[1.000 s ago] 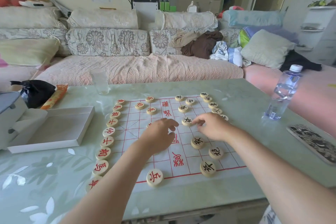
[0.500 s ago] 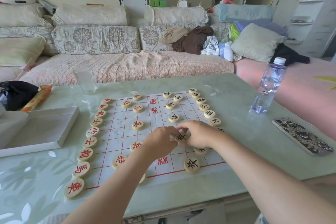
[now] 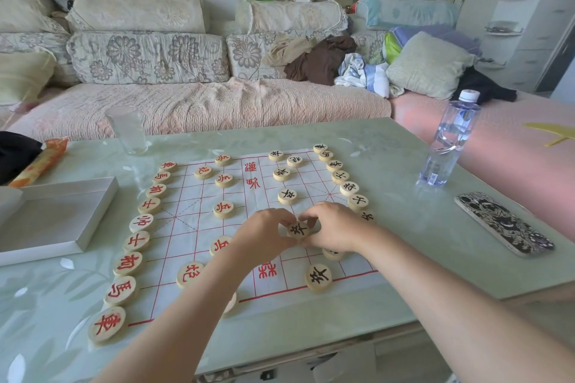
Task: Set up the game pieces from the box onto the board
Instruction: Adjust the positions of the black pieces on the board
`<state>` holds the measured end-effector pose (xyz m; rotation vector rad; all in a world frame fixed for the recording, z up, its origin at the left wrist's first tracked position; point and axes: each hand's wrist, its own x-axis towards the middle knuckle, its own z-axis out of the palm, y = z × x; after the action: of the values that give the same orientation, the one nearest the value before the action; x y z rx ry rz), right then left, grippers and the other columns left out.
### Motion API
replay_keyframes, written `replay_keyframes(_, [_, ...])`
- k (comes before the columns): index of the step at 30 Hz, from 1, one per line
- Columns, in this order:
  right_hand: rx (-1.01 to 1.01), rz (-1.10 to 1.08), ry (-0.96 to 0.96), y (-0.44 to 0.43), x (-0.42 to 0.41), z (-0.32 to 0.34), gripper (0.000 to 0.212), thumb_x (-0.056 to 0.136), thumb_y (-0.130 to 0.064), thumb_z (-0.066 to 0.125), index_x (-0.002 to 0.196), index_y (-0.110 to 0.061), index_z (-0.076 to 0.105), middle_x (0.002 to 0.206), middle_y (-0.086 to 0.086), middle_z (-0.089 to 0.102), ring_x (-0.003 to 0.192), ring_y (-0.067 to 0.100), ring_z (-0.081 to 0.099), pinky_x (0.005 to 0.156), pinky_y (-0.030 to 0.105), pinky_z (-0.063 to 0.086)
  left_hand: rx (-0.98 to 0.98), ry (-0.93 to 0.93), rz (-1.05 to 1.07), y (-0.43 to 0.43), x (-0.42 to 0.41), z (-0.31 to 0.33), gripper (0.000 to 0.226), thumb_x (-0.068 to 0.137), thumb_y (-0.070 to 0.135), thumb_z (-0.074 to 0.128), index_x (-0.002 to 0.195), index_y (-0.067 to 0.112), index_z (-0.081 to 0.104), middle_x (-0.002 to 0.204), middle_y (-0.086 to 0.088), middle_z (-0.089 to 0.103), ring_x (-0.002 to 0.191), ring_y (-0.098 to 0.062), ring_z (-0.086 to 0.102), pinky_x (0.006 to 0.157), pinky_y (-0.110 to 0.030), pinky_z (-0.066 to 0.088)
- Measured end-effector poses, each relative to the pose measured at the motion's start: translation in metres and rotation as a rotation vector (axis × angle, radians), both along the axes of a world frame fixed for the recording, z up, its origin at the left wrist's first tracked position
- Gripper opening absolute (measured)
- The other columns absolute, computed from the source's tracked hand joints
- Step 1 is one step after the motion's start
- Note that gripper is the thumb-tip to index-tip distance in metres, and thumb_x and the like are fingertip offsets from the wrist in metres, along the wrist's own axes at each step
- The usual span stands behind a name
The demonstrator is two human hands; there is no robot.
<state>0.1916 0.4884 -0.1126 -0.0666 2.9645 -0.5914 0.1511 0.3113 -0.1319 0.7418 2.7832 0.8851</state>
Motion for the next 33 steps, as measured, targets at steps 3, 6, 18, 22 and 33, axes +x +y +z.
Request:
replay_keyframes(3, [-0.014,-0.006,-0.003,0.003,0.002,-0.001,0.048,0.080,-0.041,0.074,0.124,-0.028,0.064,0.117,-0.009,0.062,0.110,0.015,0.057,0.095,0.035,0.048,-0.020,0.033,-0.019,0.000,0.000,-0.002,0.039,0.079,0.032,0.074,0.115,0.034,0.061,0.112,0.019,0.063,0.085,-0.006,0.050,0.074,-0.023,0.044])
replay_keyframes(6, [-0.043,-0.018,0.027,0.008,0.005,0.002,0.052,0.085,-0.040,0.070,0.134,-0.030,0.057,0.122,-0.012,0.059,0.107,0.009,0.054,0.092,0.026,0.043,-0.048,0.066,-0.034,-0.001,0.002,0.000,0.050,0.080,0.035,0.072,0.127,0.032,0.054,0.121,0.013,0.057,0.095,-0.010,0.053,0.081,-0.027,0.047])
replay_keyframes(18, [-0.067,0.106,0.005,0.000,0.055,0.024,0.027,0.084,-0.014,0.059,0.100,-0.031,0.072,0.077,-0.021,0.060,0.067,-0.013,0.055,0.059,0.004,0.036,-0.073,0.142,-0.222,-0.017,0.049,0.010,0.026,0.080,0.037,0.071,0.102,0.029,0.059,0.092,0.019,0.053,0.082,-0.002,0.051,0.072,-0.017,0.041])
replay_keyframes(22, [0.005,0.208,-0.079,0.003,0.067,0.015,0.042,0.079,-0.028,0.068,0.119,-0.036,0.065,0.112,-0.019,0.060,0.095,0.003,0.054,0.083,0.019,0.045,-0.130,0.114,-0.243,-0.020,0.059,0.012,0.033,0.074,0.046,0.074,0.103,0.034,0.062,0.090,0.025,0.055,0.085,0.002,0.052,0.076,-0.018,0.045])
replay_keyframes(33, [-0.207,0.149,-0.020,0.012,0.072,0.005,0.066,0.073,-0.037,0.080,0.132,-0.047,0.052,0.106,-0.019,0.061,0.070,-0.009,0.055,0.068,0.017,0.043,-0.149,0.135,-0.215,-0.012,0.071,0.012,0.045,0.069,0.058,0.071,0.109,0.041,0.058,0.091,0.031,0.058,0.089,0.003,0.050,0.065,-0.013,0.035])
